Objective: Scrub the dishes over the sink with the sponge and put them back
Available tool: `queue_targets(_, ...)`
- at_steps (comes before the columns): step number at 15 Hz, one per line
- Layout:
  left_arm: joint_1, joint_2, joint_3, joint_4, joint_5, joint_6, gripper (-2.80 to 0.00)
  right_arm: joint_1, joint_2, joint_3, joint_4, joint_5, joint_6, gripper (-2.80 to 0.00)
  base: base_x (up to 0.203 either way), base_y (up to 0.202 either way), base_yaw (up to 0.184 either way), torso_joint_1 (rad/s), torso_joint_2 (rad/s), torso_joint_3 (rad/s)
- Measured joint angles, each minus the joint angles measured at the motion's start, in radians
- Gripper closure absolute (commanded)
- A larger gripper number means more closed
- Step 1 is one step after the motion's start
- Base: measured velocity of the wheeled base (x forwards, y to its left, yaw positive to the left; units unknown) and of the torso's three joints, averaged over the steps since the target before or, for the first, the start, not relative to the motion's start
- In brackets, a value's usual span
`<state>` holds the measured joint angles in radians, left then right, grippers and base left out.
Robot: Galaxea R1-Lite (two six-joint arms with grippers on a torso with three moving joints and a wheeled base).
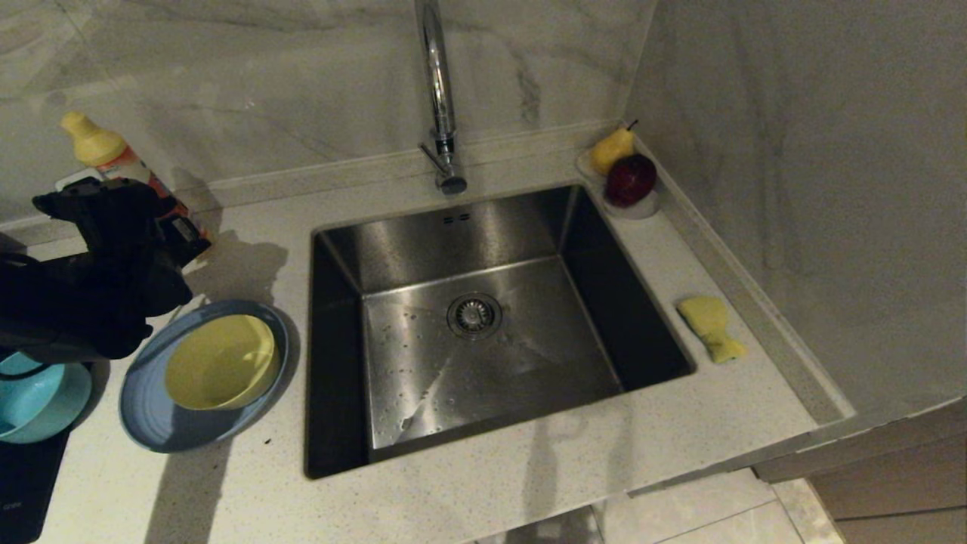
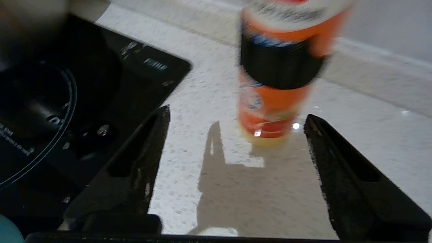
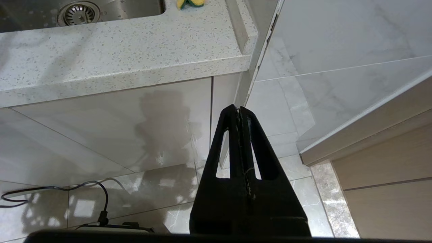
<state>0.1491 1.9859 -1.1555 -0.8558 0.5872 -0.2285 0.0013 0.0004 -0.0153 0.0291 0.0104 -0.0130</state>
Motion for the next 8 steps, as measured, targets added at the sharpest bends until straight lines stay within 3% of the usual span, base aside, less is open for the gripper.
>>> queue_targets(8,0.020,0.082,-0.129,0.001,-0.025,-0.019,-2.80,0.000,0.000,0.000,0.000,0.000,0.000,0.00,0.000,0.000,0.000,0.000,0.00,0.000)
